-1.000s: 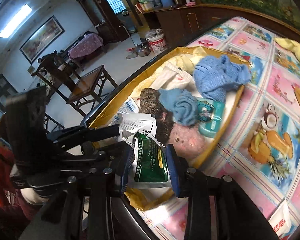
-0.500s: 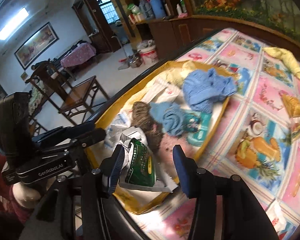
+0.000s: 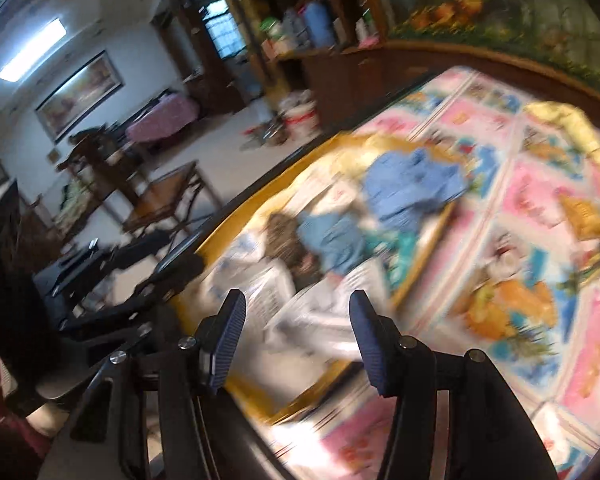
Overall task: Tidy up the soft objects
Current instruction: 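Carry both packets into the box and open both tools, then grasp the white plastic bag with the right tool while the left grasps the straw packet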
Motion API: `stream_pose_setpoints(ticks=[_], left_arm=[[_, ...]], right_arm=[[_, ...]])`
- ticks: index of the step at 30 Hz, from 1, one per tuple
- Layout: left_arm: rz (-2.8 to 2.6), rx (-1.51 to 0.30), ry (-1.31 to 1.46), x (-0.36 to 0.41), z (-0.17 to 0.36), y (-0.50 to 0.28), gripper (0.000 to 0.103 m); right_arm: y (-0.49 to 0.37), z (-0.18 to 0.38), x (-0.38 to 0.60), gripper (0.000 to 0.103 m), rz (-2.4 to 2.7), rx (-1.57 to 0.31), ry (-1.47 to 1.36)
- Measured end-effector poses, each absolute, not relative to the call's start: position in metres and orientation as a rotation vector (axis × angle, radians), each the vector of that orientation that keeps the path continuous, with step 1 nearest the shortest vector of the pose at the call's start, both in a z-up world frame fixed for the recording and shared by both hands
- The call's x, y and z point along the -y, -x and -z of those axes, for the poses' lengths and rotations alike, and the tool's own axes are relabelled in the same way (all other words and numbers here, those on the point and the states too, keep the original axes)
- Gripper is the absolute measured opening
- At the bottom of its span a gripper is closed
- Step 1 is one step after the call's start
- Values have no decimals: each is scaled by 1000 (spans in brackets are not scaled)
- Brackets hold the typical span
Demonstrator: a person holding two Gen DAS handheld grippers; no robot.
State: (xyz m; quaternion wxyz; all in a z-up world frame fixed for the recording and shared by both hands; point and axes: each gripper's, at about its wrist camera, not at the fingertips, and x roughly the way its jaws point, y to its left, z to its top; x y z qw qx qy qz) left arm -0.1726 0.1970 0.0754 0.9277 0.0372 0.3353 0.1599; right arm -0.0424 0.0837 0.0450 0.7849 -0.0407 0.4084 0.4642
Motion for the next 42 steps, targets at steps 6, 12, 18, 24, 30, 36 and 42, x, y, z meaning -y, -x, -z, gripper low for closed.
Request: stream_pose_setpoints(ticks=[6,12,18,24,30,36,42], left_arm=[[-346,-723,-123,-184,-75,167,44],[-347,-739,-167,-165,-75,163,44],[-323,-745,-202,-149,-78,156,43],[-124,-708,-76,-134,-100,149,43],[63,-704,-65,-96,-99,138,43],[144,-746,-56,-79,-81,135,43],[144,-770,-8,-93,-73,130,43]], right_arm=[[43,-45,-73,54,-1063,-899,37],[31,-52,-26,55,-972,-874,-60],[15,-43,25,56,-854,-893,-118],[-7,-50,99,56,-681,-843,-226],[-33,-54,144,56,-521,-817,-294],[-70,-44,105,56,-538,-868,-191],[-116,-21,55,56,-421,-926,4]])
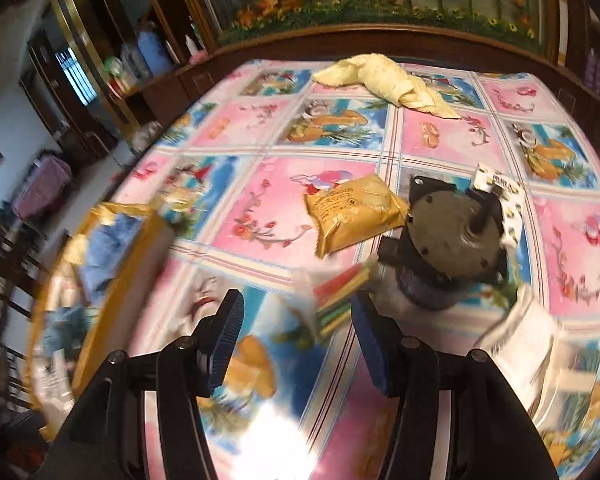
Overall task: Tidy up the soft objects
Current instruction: 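Grasp the white plastic bag with the right tool while the left grasps the straw packet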
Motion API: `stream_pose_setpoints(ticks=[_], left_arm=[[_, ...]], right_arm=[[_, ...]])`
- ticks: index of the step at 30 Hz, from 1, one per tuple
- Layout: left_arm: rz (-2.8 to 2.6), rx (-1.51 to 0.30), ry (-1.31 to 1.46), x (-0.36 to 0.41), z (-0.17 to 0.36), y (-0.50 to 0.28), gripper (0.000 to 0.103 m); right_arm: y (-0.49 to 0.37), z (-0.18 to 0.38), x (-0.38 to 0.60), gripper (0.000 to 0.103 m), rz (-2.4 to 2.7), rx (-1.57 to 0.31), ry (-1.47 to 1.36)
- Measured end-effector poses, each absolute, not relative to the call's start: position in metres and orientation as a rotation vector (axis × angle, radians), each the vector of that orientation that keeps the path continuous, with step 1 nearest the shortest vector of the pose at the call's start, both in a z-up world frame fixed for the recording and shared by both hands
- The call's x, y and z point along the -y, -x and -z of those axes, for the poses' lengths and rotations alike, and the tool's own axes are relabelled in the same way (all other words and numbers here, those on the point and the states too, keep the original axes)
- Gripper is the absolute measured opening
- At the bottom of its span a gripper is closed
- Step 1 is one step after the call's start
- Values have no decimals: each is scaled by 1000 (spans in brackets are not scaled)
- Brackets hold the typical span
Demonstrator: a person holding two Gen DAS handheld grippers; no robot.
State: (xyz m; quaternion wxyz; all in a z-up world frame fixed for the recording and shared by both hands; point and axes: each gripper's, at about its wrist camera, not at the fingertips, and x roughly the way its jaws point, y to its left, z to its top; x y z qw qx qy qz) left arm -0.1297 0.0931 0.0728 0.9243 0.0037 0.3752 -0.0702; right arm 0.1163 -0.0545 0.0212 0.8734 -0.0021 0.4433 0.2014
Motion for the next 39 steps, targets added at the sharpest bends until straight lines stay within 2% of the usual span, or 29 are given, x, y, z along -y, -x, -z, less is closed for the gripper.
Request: stream_pose_setpoints(ticks=[2,4,6,8,12,16,18,19,22,23,25,31,39], left_arm=[[147,-775,4,-97,-71,128,43],[148,-779,5,-99,-70,129,43],[151,-784,10,-101,-68,129,43],[154,-789,17,-102,-67,128,43],[179,-794,29,-100,-68,130,43],[207,-796,21,-92,-71,130,43],[228,-810,33,-87,-73,125,43],[240,-815,43,-84,-75,121,43],[282,-810,53,-71,-89,97,46],[278,-817,37,-63,-92,86,53],[284,-822,8,-49,-94,62,57],[297,-871,-54,-15,-67,-13,57],[253,-880,-173,9,-36,-71,57]], right_arm=[[-124,-13,46,50,-364,-929,53],[-129,-7,42,33,-339,-929,90],[-126,-6,45,32,-339,-930,91],[-123,-5,52,22,-382,-962,70],[-101,2,74,21,-519,-1083,-9],[-63,-6,101,23,-669,-1085,-73],[-56,-19,128,25,-633,-1020,-156],[-54,-26,141,32,-587,-981,-179],[-56,-37,177,64,-389,-879,-194],[-58,-36,187,66,-329,-865,-194],[-64,-30,200,66,-263,-861,-198],[-88,-1,202,66,-193,-910,-208],[-101,2,193,68,-184,-879,-107]])
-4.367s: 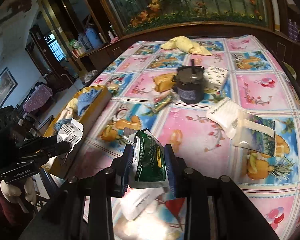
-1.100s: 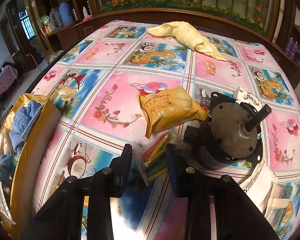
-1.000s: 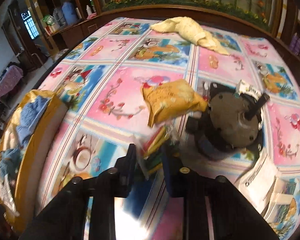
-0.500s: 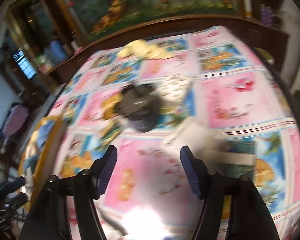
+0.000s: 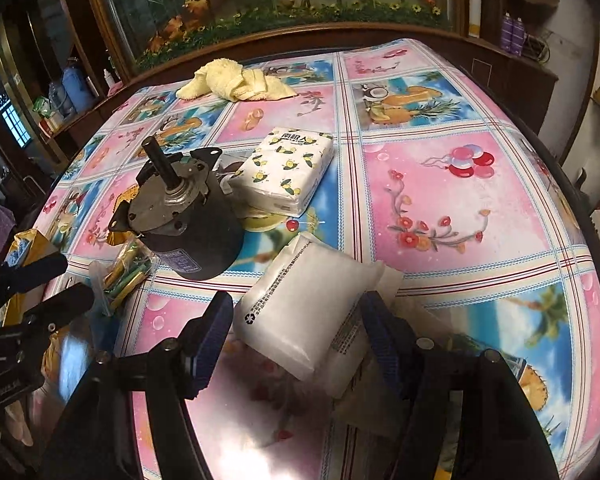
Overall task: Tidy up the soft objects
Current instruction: 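Grasp the white plastic bag with the right tool while the left grasps the straw packet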
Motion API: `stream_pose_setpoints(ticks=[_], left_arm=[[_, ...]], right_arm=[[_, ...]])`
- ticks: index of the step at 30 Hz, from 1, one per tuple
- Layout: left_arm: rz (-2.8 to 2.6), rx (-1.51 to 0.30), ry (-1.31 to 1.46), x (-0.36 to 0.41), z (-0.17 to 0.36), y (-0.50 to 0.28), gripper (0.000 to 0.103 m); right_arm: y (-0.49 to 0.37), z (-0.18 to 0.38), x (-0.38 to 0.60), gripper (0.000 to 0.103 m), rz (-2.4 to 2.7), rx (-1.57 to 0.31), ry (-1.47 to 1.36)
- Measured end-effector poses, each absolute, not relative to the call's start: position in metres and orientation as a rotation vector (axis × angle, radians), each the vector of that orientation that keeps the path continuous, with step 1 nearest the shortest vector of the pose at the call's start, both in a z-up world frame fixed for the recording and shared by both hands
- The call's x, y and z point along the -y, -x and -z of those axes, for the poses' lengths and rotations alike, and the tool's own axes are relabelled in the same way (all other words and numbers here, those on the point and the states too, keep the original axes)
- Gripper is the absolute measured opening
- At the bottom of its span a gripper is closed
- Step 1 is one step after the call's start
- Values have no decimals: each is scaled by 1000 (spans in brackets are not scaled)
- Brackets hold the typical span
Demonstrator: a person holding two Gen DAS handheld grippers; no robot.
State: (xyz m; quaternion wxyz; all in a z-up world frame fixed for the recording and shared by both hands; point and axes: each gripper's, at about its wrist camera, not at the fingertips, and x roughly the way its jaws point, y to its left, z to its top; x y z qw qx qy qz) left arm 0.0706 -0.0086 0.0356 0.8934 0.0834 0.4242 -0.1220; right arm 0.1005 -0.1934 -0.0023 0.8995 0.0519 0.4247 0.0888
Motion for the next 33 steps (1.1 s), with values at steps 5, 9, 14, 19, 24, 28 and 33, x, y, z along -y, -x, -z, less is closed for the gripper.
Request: stream_pose_setpoints(ticks=[5,9,14,19,24,28,33], left_arm=[[223,-923,-244,26,-12,-96,62],[278,-976,-184,27,-10,-98,56],[326,-977,-204,32,-15,-80,20],[342,-966,-122,17,-26,-57,19],[383,-909,-68,0,-54,-12,19],[418,-867,0,-17,-70,22,19],[444,-822,94,-39,-80,52,19]], right_arm=[[-100,4,199,68,-202,-863,-123],[-96,3,193,60,-282,-872,-126],[-90,3,183,30,-318,-879,-117],[-87,5,192,9,-347,-891,-183],[-74,2,195,11,-445,-938,-215],[-70,-14,193,72,-347,-870,-76],[-93,-7,174,81,-328,-912,18]])
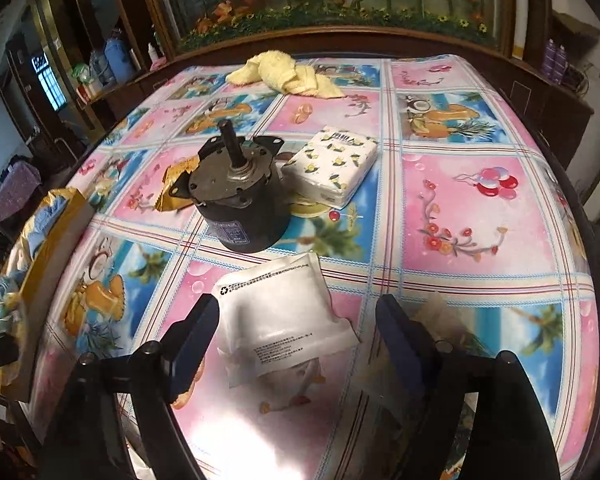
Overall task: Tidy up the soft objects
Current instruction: 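Grasp the white plastic bag with the right tool while the left grasps the straw packet, then carry the bag and straw packet into the box and open both tools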
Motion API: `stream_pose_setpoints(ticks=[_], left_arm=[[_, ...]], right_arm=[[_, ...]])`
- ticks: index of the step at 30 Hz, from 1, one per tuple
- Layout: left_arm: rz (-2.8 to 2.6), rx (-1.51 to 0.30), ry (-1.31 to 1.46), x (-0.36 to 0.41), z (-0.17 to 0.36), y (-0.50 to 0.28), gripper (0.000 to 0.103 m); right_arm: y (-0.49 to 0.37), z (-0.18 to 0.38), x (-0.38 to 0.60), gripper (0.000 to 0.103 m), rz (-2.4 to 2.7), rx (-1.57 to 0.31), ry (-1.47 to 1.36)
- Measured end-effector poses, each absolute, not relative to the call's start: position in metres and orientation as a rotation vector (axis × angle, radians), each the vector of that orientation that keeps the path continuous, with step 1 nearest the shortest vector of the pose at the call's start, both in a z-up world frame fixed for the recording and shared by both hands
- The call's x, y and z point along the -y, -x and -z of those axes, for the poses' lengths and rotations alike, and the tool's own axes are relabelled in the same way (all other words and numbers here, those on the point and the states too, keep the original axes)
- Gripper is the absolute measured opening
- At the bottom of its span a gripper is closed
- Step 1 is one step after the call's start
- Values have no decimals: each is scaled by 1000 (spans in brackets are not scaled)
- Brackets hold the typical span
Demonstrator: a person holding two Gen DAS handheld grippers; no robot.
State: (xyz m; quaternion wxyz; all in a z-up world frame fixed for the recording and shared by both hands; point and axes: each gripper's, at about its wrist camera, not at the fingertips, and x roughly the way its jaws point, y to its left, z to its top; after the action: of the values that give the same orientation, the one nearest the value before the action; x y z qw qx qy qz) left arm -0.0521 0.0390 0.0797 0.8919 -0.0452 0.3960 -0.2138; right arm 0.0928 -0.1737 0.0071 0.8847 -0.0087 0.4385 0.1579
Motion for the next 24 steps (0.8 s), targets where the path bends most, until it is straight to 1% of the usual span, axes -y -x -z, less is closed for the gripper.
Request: stream_pose_setpoints(ticks=[3,5,6,7,10,16,20,24], left_arm=[[432,-798,116,-54,-84,68,19],[417,-777,135,-68,-88,78,19],[409,-770,141,-76,-89,83,19],[395,-759,154,-84,-91,87,19],[346,-726,205,-116,-97,102,19],[209,-668,277,-180,-104,128,19],[110,-668,331,-218,-97,138,19],[29,-696,359,-246,-89,131,19]], right_arm=[[-100,6,152,82,-336,-956,122],[-97,10,143,80,-332,-934,172],[-96,10,144,78,-333,-936,152],[-95,8,143,65,-329,-936,146],[-91,6,144,61,-369,-955,95],[-74,-2,151,60,-394,-945,-24],[-52,-28,144,60,-447,-885,-72],[-32,-51,118,60,-553,-857,-76]])
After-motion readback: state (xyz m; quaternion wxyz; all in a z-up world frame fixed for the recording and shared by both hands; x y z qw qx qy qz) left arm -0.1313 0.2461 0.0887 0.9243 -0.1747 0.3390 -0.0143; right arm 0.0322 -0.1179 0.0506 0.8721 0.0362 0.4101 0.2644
